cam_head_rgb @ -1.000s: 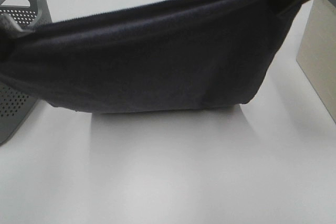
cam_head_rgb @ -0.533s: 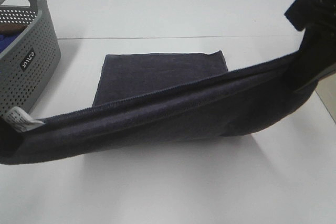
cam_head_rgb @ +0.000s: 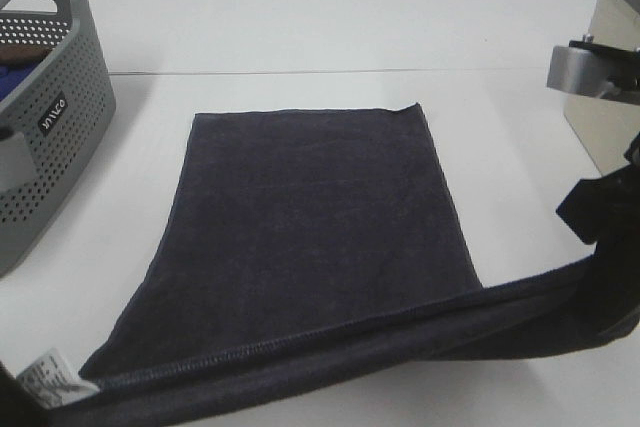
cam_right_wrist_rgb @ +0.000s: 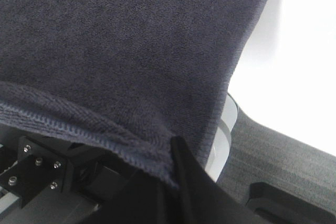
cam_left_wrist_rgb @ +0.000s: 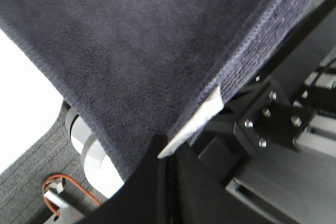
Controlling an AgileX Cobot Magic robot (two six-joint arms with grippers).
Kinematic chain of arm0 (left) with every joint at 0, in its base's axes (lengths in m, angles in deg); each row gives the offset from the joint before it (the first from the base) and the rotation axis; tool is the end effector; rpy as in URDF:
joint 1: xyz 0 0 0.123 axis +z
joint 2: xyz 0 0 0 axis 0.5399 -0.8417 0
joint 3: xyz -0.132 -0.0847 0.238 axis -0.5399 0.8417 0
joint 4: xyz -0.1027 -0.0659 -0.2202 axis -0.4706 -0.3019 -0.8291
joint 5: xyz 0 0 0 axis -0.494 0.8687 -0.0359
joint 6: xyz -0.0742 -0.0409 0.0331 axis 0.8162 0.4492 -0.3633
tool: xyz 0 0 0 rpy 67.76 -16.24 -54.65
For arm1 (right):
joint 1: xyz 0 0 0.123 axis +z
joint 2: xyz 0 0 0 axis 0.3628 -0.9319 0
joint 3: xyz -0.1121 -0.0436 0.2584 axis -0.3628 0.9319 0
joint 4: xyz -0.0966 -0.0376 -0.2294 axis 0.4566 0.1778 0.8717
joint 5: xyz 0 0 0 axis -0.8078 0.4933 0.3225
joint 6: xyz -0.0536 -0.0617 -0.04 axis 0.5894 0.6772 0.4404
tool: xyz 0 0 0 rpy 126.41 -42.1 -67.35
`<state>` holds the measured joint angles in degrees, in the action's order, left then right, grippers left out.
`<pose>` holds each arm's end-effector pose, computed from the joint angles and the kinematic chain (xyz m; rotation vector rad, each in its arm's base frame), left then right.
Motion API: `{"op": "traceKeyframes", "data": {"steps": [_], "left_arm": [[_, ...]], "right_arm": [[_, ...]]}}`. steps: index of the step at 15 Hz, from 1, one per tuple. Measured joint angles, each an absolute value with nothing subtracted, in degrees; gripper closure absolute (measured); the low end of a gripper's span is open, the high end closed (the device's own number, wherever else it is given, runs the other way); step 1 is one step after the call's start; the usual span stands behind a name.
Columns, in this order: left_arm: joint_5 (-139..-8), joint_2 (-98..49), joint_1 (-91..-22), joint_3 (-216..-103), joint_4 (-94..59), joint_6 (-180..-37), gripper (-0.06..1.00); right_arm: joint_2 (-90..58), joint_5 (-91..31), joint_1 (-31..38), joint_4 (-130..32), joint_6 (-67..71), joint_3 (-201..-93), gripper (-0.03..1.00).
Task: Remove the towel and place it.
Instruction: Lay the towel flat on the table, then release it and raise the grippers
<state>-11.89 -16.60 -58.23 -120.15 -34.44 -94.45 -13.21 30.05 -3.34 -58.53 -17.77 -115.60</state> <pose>0.1358 -0.1120 0.2491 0.8591 2.8771 -0.7638 0.1778 0.0843 0.2629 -0.4067 3.0561 0.4546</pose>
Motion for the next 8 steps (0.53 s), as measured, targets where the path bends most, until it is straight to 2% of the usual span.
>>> {"op": "traceKeyframes", "data": {"steps": [4, 8], "left_arm": [[-12.7, -21.9, -64.1, -118.4, -34.6, -93.4, 0.94], [-13.0, -30.5, -64.8, -118.4, -35.6, -93.2, 0.94]], "right_arm": [[-12.8, 30.1, -3.3, -58.5, -18.9, -110.8, 0.96], [-13.7, 30.1, -3.4, -58.3, -19.0, -108.2, 0.96]]}}
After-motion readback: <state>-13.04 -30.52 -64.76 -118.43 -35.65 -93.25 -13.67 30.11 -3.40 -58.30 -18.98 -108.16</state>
